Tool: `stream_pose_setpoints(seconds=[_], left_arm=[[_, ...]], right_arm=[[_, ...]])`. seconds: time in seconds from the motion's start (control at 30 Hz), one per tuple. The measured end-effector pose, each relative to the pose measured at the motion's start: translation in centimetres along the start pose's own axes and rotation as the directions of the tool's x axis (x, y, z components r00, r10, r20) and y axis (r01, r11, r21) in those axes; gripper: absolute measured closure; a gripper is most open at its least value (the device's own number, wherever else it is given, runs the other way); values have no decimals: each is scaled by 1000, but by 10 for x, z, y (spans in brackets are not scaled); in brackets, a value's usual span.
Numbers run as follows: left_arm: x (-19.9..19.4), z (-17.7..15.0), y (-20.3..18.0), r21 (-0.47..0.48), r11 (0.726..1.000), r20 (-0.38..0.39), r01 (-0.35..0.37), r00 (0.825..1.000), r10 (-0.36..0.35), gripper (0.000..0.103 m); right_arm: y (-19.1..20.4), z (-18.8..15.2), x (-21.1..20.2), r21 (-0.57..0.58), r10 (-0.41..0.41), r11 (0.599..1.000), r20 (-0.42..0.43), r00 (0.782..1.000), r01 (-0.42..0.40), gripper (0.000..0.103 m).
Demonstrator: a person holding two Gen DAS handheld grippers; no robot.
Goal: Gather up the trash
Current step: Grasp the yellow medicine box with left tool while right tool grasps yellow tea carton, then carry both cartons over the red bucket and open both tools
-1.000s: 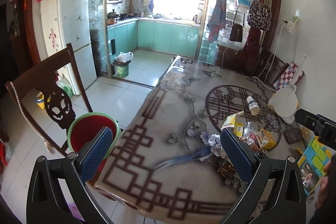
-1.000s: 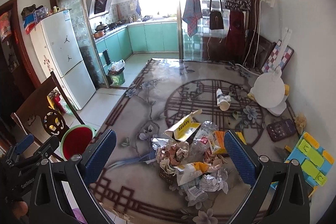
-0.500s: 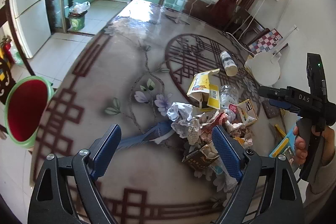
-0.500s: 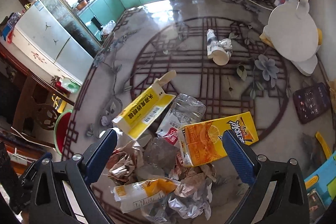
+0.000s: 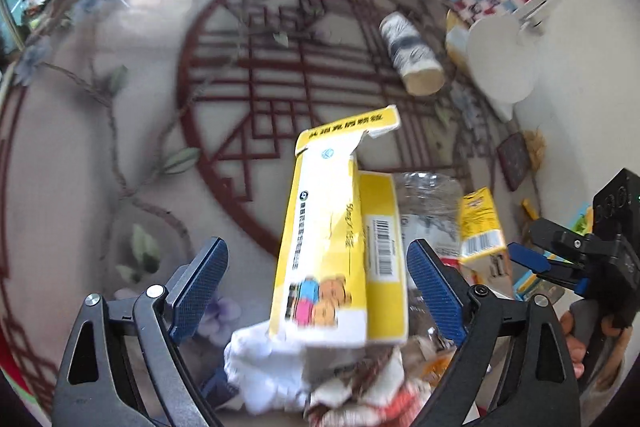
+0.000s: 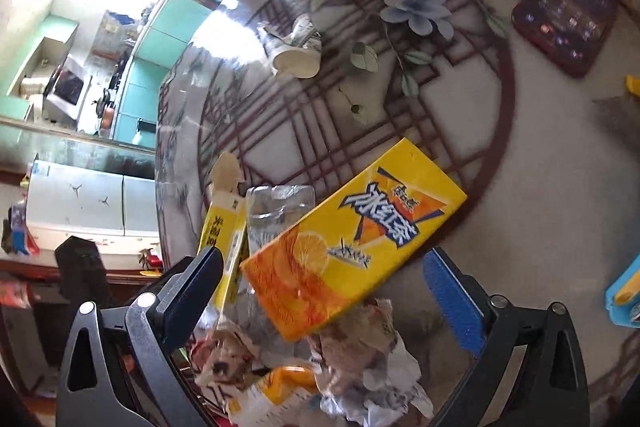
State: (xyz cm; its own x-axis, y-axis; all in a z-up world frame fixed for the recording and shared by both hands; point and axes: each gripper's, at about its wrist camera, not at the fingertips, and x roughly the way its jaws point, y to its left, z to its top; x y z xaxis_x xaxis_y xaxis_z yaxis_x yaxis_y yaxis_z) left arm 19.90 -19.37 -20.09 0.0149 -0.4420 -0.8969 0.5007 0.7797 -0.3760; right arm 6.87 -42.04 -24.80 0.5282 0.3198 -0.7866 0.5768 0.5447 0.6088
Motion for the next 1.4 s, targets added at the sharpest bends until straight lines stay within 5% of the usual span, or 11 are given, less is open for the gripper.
stream_pose_setpoints(seconds=[0.1, 0.17, 0.2, 0.23, 0.37, 0.53, 0.9, 1.17, 1.4], left_arm=[[15, 0, -2, -7, 1000, -35, -17, 999, 17, 18], [19, -1, -1, -33, 999, -41, 9, 999, -10, 41], [19, -2, 0, -48, 998, -42, 28, 999, -30, 54], [19, -3, 0, -58, 997, -38, 50, 998, -52, 60], [14, -3, -3, -29, 999, 1, 21, 1000, -21, 62], [-19, -14, -5, -19, 999, 119, -31, 992, 33, 63], [-128, -66, 46, -84, 996, 333, -5, 943, 33, 62], [-188, -106, 126, -191, 979, 393, -71, 909, 143, 62], [-220, -147, 219, -355, 926, 390, -129, 880, 272, 62]], right_arm=[[-1, 8, 17, 21, 14, 1000, -33, 999, -13, 3], [0, 13, 26, 19, 13, 1000, -40, 999, -13, 5], [0, 14, 29, 15, 9, 1000, -40, 999, -8, 11], [1, 14, 31, 12, 4, 1000, -38, 999, -4, 29], [6, 15, 36, -16, 46, 999, -37, 998, -46, 36], [34, 5, 5, -114, 58, 992, 59, 997, -51, 38], [120, -76, -68, -271, 105, 961, 202, 974, -47, 38], [213, -152, -44, -395, 129, 917, 165, 978, -54, 38], [294, -205, 18, -512, 126, 855, 56, 991, -80, 38]])
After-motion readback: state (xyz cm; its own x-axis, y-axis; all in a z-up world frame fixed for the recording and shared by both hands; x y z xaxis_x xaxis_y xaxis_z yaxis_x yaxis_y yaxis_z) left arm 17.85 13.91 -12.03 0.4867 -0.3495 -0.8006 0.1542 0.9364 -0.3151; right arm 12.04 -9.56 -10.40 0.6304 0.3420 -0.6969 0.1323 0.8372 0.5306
